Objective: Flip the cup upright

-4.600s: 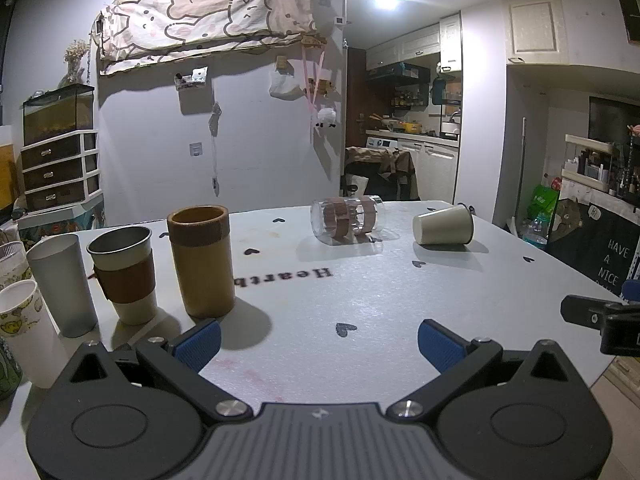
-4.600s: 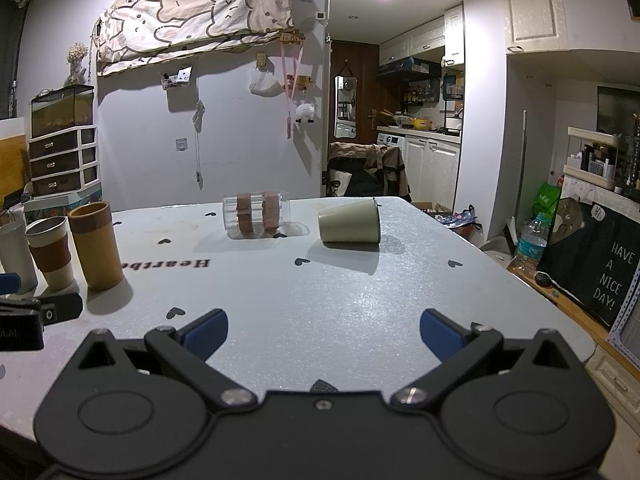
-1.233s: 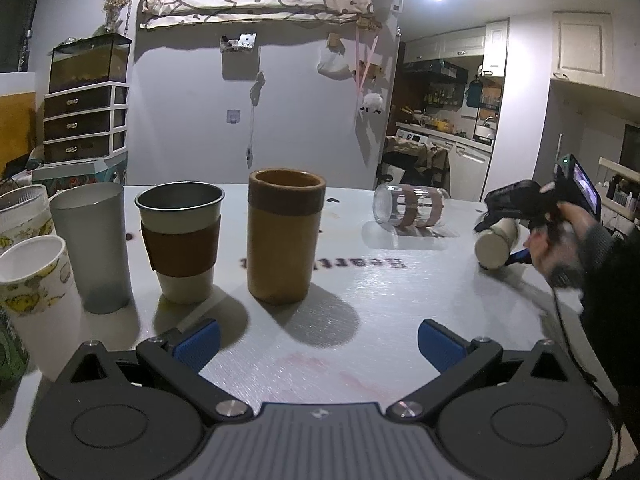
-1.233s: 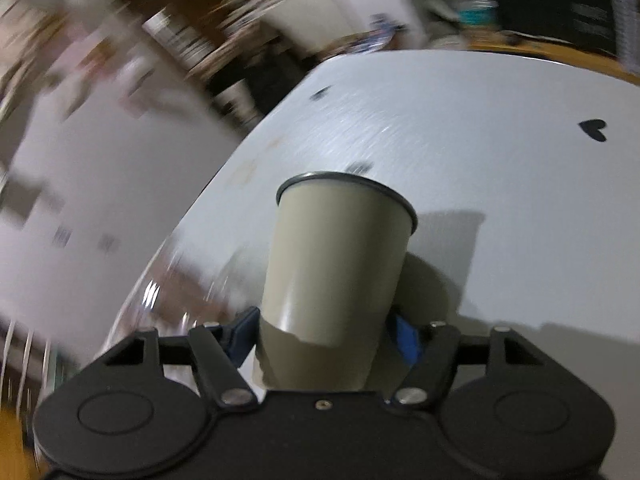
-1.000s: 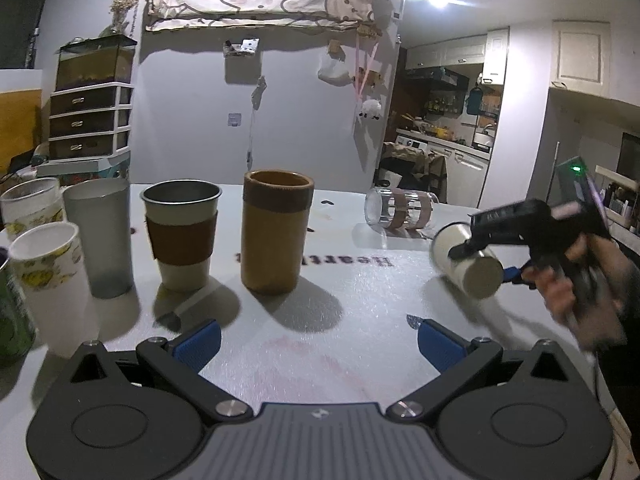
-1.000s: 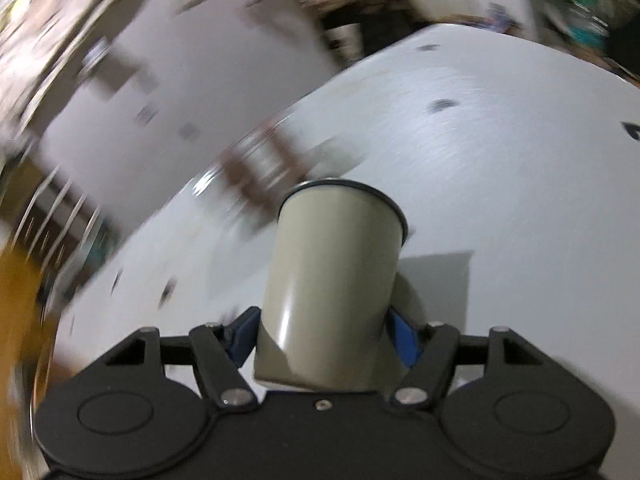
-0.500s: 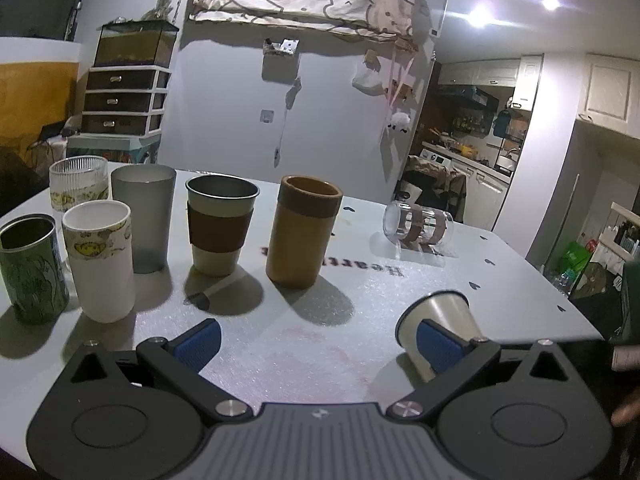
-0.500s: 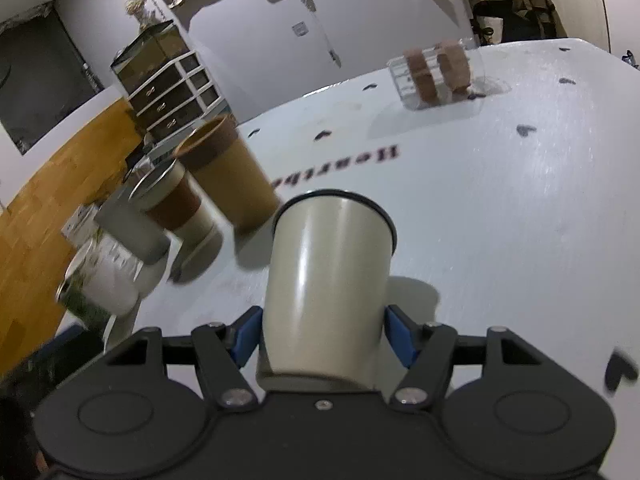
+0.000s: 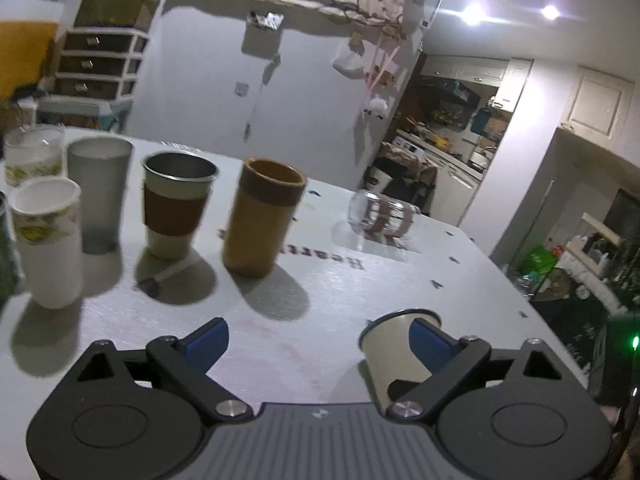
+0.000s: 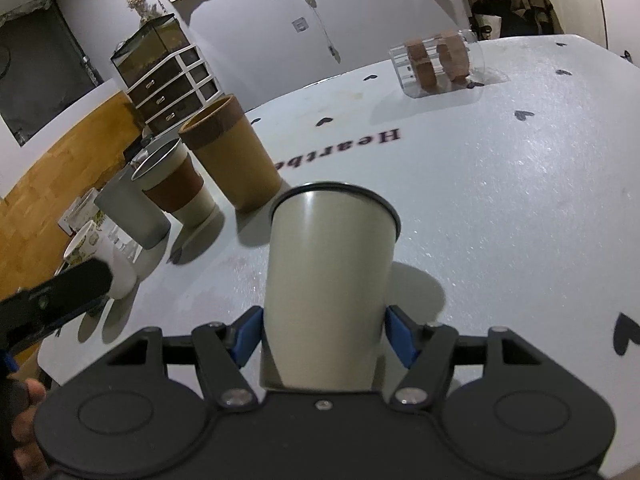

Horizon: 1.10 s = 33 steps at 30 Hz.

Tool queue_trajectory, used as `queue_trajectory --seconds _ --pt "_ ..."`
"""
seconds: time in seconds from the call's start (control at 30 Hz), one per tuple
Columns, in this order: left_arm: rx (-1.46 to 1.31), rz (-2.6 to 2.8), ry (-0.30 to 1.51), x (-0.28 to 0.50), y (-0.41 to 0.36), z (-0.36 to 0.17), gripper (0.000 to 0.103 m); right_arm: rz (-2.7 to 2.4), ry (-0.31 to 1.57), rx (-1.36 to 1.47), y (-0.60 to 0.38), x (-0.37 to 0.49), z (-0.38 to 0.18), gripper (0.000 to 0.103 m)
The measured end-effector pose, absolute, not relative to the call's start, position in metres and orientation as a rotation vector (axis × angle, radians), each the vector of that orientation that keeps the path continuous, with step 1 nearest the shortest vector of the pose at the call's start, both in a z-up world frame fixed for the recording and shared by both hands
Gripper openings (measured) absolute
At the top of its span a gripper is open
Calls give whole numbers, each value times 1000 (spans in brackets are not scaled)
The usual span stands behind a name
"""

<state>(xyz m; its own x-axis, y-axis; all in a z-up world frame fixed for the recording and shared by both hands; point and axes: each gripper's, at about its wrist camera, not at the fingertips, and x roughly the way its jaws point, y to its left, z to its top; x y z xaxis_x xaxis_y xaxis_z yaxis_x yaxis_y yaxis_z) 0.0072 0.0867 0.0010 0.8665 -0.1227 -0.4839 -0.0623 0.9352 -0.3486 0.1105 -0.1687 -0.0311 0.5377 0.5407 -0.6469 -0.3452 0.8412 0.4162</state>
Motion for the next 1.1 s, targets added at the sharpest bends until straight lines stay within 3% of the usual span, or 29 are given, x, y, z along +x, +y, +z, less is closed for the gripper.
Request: queue_trajectory --seconds 0.8,1.1 --pt "-729 -268 874 113 53 -69 91 529 789 278 -182 80 -37 67" --pt "-669 -360 801 109 43 -57 85 578 727 247 -183 71 -37 67"
